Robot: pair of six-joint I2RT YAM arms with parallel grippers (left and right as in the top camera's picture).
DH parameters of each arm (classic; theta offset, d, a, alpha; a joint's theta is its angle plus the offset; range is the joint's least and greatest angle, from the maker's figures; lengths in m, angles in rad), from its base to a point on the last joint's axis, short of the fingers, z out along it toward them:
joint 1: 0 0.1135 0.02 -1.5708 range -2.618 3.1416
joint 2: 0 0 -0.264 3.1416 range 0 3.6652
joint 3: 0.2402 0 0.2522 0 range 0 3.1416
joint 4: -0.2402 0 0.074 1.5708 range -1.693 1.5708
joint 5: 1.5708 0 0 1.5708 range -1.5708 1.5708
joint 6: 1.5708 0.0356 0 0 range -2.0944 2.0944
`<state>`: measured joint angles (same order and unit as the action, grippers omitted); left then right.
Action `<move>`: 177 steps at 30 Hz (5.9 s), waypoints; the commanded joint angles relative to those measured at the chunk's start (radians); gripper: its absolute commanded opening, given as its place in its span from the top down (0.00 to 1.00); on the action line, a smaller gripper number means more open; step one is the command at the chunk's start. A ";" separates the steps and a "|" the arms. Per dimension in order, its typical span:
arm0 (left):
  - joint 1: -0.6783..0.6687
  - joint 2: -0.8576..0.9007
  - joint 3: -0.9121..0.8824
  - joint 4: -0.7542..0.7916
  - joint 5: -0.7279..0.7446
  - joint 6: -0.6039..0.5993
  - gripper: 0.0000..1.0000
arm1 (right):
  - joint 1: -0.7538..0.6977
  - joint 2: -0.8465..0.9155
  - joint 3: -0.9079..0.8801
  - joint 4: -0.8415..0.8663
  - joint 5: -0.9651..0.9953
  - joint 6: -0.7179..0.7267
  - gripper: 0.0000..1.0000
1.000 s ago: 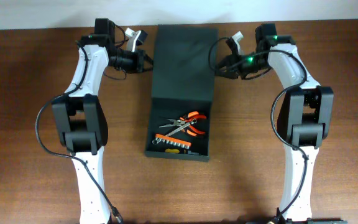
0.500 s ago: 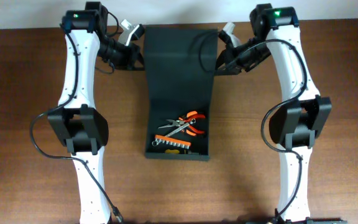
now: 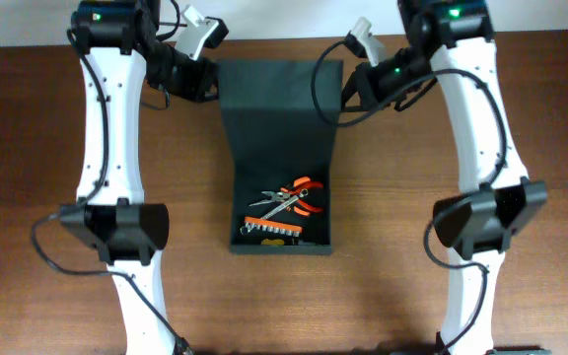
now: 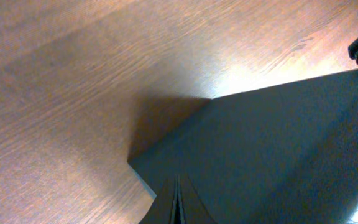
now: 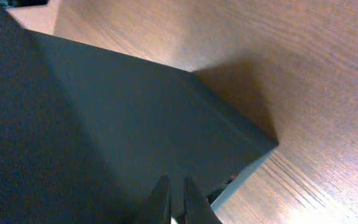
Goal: Pack container
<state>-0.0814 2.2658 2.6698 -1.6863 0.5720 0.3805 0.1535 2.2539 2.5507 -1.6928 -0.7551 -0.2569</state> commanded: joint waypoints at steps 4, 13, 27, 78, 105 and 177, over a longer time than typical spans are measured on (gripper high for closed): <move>-0.092 -0.149 0.016 -0.002 -0.061 -0.090 0.98 | 0.028 -0.106 0.019 -0.006 0.012 0.038 0.91; -0.117 -0.246 0.010 -0.001 -0.404 -0.107 0.98 | 0.034 -0.120 0.017 0.001 0.527 0.089 0.87; 0.086 -0.230 -0.343 0.010 -0.640 -0.157 0.97 | 0.236 -0.120 -0.193 -0.006 0.591 0.109 0.87; -0.028 -1.339 -1.571 0.647 -0.473 -0.108 0.73 | -0.069 -1.045 -1.229 0.616 0.693 0.203 0.77; -0.027 -1.598 -1.733 0.706 -0.849 -0.290 0.01 | -0.069 -1.523 -1.736 0.710 0.760 0.363 0.01; -0.027 -1.600 -1.733 0.706 -0.867 -0.264 0.01 | -0.092 -2.250 -2.545 1.615 0.819 0.212 0.01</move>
<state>-0.1055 0.6720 0.9409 -0.9825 -0.2672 0.1070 0.0643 0.0147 0.0101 -0.0677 0.0555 -0.0383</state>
